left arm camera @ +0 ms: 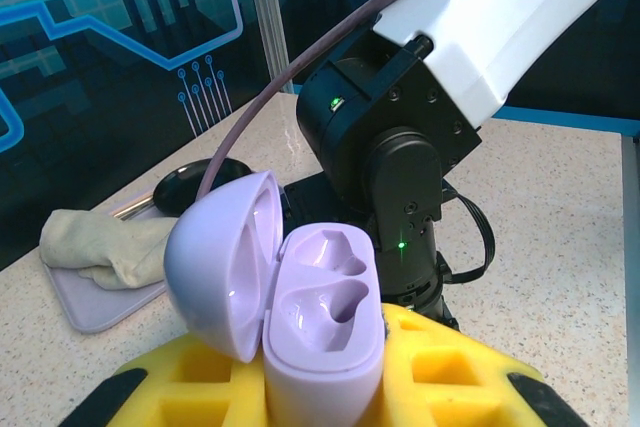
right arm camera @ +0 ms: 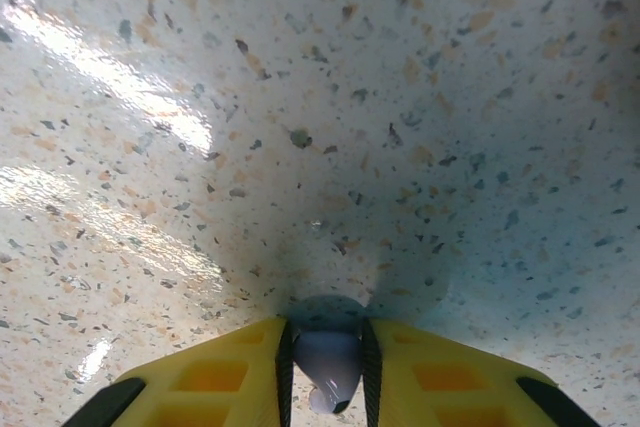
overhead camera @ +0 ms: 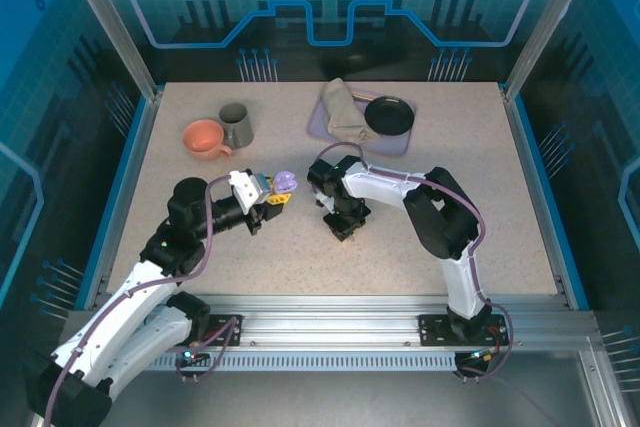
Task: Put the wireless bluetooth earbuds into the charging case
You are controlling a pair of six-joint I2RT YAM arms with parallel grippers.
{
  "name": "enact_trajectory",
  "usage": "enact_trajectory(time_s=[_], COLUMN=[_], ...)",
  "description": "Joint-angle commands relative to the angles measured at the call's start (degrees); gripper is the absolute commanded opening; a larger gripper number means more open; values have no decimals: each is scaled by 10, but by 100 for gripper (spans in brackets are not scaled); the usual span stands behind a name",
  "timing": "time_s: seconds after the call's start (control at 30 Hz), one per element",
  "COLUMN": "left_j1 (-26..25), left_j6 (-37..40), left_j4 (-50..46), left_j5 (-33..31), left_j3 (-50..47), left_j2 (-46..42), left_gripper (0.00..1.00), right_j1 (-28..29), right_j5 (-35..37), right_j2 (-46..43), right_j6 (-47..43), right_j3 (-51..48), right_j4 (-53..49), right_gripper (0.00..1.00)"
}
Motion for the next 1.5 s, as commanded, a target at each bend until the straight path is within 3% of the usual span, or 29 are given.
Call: enact_trajectory(time_s=[0.0,0.33,0.6,1.17,1.47], left_j1=[0,-2,-11,-106,-148], left_j6=[9,5,-17,-33,-33], left_j4=[-2,4,26,160,213], left_j5=[14,15,14,-16,-42], left_j3=[9,6,5,32,88], left_j2=[-7,-3,19,160,259], left_gripper=[0,0,0,0,0], right_j1=[2,-25,-65,-173,-160], right_j5=[-14,-37,-77,-167,-216], right_j2=[-2,-57,-151,-566,-657], right_j6=[9,17,32,66,121], right_j3=[-14,-51,-114,-224,-204], right_j4=[18,47,106,219,281], right_gripper=[26,25,24,24,23])
